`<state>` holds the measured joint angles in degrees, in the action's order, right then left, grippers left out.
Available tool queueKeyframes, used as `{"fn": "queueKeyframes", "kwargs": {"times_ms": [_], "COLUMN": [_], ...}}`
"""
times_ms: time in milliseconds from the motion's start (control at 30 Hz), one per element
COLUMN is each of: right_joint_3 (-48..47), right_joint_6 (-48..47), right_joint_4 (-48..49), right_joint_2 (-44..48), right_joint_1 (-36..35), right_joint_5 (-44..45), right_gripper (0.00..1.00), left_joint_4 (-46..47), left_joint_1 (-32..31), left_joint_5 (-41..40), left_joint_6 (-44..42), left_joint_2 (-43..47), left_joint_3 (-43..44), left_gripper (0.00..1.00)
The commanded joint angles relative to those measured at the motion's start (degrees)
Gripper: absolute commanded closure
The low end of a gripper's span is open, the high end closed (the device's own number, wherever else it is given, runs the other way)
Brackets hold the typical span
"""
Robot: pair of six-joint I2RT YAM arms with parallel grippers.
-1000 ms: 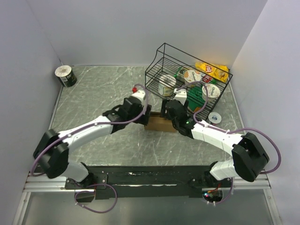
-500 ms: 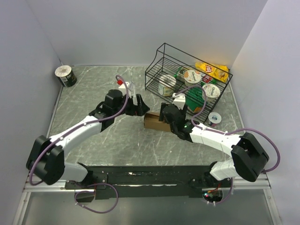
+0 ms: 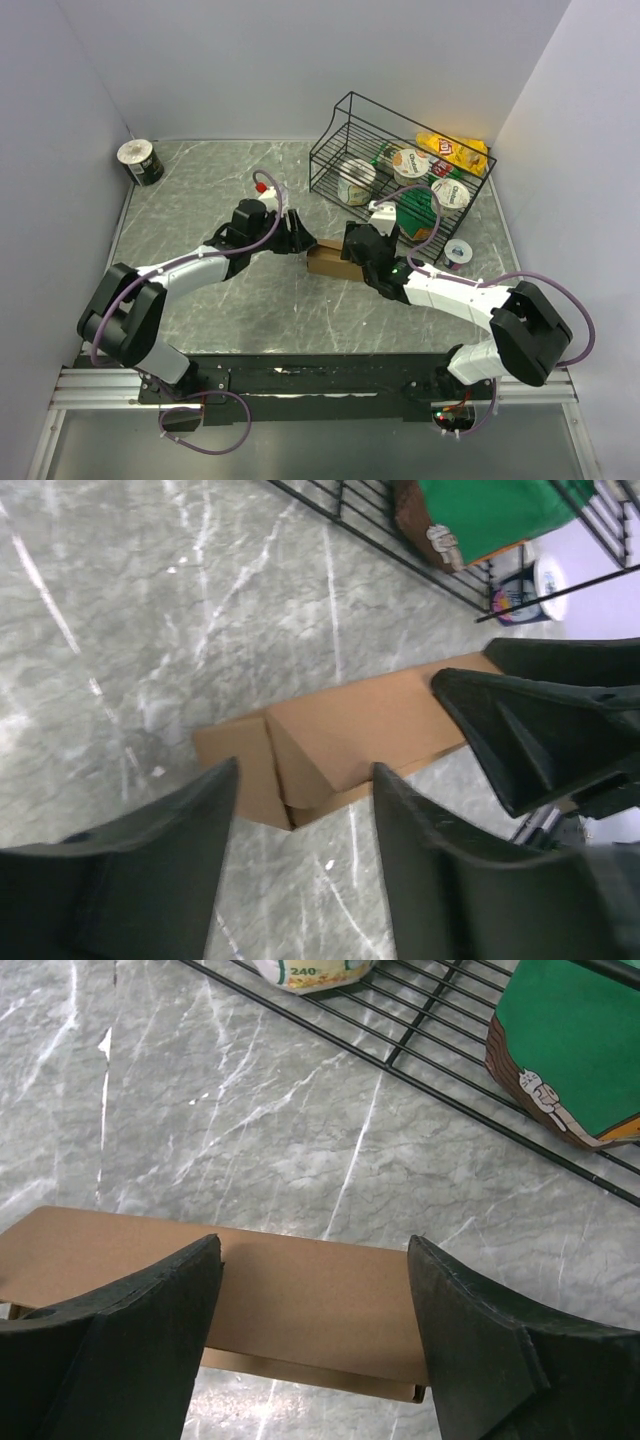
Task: Fold the paper box
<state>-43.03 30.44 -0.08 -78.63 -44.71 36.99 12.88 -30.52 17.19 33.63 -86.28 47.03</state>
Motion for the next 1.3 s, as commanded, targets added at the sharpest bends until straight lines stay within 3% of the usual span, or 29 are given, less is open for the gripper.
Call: {"fn": "queueKeyframes", "kwargs": {"times_ms": [0, 167, 467, 733, 833, 967, 1067, 1267], "right_joint_3": [2.77, 3.39, 3.65, 3.91, 3.56, 3.30, 3.56, 4.00], "right_joint_6": [1.47, 1.91, 2.61, 3.14, 3.05, 3.05, 2.70, 2.08], "right_joint_4": [-6.08, -6.25, -6.69, -7.22, -7.31, -7.48, -6.78, -5.81], "right_joint_2": [-2.14, -2.14, -2.32, -2.58, -2.76, -2.67, -2.23, -2.40], "right_joint_1": [-0.64, -0.64, -0.64, -0.64, -0.64, -0.64, -0.64, -0.64], "right_joint_5": [-0.87, -1.40, -1.92, -2.01, -2.10, -2.45, -2.98, -4.30], "right_gripper": [0.22, 0.26, 0.29, 0.29, 0.29, 0.28, 0.29, 0.29], "left_joint_4": [7.15, 7.94, 7.42, 3.82, 2.76, 1.53, -0.75, 0.73], "left_joint_1": [1.25, 1.52, 1.52, 1.52, 1.52, 1.52, 1.61, 4.06], "left_joint_5": [2.58, 3.29, 1.71, -4.26, -4.89, -5.23, -6.90, -4.54], "left_joint_6": [2.23, 2.41, 2.23, 0.04, -0.84, -1.81, -3.12, -2.52], "left_joint_2": [-2.22, -3.37, -5.91, -4.78, -4.60, -2.41, -0.48, 0.94], "left_joint_3": [-1.58, -2.46, -4.40, -6.24, -6.07, -4.32, -1.59, 0.88], "left_gripper": [0.45, 0.58, 0.68, 0.66, 0.61, 0.40, 0.31, 0.17]}}
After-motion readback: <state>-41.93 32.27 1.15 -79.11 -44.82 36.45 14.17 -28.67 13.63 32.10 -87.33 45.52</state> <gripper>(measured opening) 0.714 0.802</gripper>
